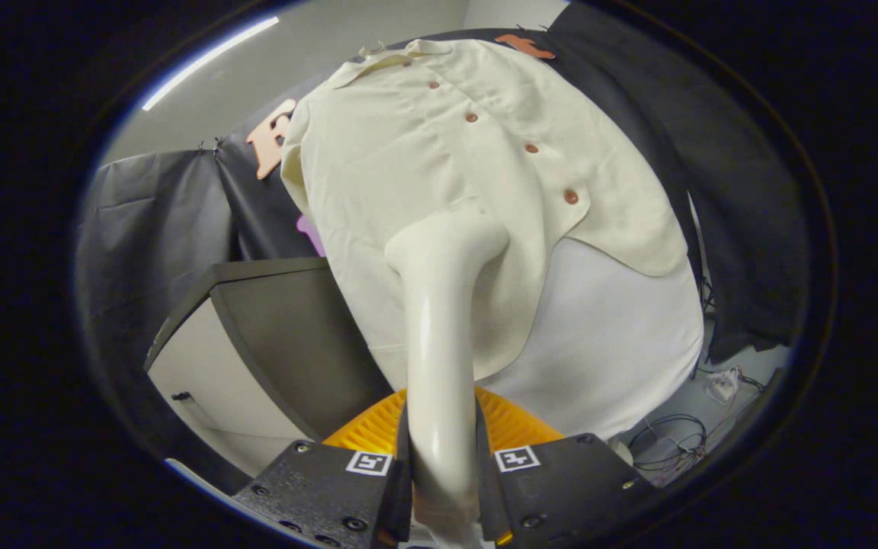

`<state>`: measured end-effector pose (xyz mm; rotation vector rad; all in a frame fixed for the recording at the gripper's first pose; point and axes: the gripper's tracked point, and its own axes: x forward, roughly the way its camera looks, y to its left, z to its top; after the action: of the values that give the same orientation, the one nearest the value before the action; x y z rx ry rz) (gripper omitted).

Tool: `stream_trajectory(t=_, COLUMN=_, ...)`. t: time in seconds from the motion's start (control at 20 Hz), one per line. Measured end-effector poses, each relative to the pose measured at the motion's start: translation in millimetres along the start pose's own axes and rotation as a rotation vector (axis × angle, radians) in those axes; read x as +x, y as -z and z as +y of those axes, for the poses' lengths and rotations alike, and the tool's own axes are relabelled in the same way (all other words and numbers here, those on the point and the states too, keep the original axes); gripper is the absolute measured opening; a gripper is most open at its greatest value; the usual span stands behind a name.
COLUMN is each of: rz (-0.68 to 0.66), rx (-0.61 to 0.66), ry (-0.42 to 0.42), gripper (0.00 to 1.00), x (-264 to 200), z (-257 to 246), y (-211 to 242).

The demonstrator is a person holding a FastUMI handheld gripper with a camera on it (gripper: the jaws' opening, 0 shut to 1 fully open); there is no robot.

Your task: Iron the clothes twice with a garment steamer, once on the left side and once on the right side.

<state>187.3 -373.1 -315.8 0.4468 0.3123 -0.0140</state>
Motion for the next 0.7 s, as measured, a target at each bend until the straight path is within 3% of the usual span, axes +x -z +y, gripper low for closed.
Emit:
stream_trajectory(t=0.25, rz=-0.049, rx=0.024, ry=-0.018, gripper=0.34, x=-21, z=4, y=-23)
stream_trajectory(t=0.7, rz=-0.188, rx=0.03, ry=-0.065, gripper=0.33, x=-47, z=18, y=-122)
